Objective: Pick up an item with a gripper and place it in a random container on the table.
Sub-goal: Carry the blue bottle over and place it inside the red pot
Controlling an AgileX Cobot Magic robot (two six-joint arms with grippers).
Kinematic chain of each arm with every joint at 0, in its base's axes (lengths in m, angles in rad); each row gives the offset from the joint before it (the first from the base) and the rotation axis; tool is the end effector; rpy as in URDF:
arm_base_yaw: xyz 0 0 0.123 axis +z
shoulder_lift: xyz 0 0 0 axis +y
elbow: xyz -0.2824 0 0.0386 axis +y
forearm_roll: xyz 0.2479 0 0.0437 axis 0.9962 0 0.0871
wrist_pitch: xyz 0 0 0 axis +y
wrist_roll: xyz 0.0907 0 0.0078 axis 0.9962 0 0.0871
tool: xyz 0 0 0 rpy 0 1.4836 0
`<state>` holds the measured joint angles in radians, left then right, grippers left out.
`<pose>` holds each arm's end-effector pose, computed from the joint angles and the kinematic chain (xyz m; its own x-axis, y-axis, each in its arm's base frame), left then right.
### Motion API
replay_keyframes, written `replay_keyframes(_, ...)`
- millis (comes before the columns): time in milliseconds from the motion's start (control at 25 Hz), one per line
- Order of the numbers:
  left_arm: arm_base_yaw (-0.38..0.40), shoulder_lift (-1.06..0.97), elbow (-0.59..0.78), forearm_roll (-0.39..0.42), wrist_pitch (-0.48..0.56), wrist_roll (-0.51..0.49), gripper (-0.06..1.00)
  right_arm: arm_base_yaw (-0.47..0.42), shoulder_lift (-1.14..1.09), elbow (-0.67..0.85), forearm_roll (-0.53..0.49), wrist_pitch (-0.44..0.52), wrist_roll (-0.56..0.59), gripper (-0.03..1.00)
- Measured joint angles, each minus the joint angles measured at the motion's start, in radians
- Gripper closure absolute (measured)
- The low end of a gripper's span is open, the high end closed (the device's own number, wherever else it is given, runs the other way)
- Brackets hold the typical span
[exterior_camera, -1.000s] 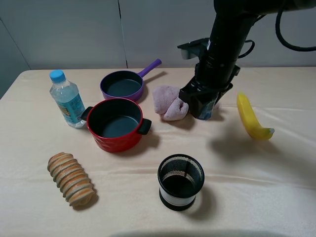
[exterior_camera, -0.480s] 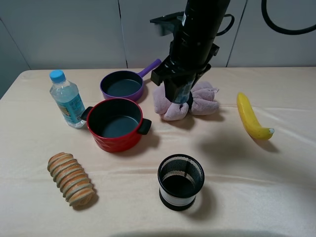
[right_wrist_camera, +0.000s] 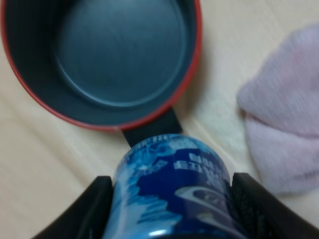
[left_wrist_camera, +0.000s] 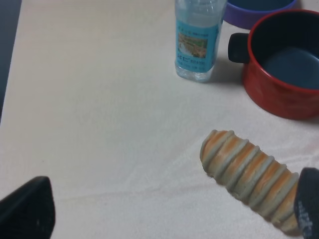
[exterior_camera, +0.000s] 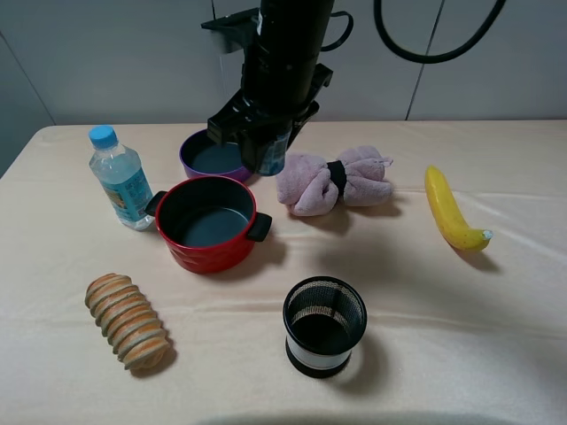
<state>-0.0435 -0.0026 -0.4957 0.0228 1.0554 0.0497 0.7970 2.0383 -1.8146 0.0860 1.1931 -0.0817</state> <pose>-0.0044 0.0020 0.2764 -0.4499 0.0805 -0.8895 0.0533 0.9966 0.0633 0.2987 0.3161 0.2572 -0.6413 -0.7276 -0.2437 -0.7593 0.6474 0.0654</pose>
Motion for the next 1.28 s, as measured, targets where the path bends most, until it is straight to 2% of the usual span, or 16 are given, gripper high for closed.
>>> replay_keyframes(520, 0.000, 0.000, 0.000, 0.000, 0.000, 0.000, -0.03, 0.048, 0.174, -0.199, 0.026, 0.000, 0.001, 0.59)
replay_keyframes(800, 0.000, 0.000, 0.000, 0.001, 0.000, 0.000, -0.03, 0.065, 0.230, -0.211, 0.040, -0.062, 0.007, 0.59)
replay_keyframes(1280, 0.000, 0.000, 0.000, 0.001, 0.000, 0.000, -0.03, 0.066, 0.324, -0.213, 0.042, -0.088, 0.011, 0.59)
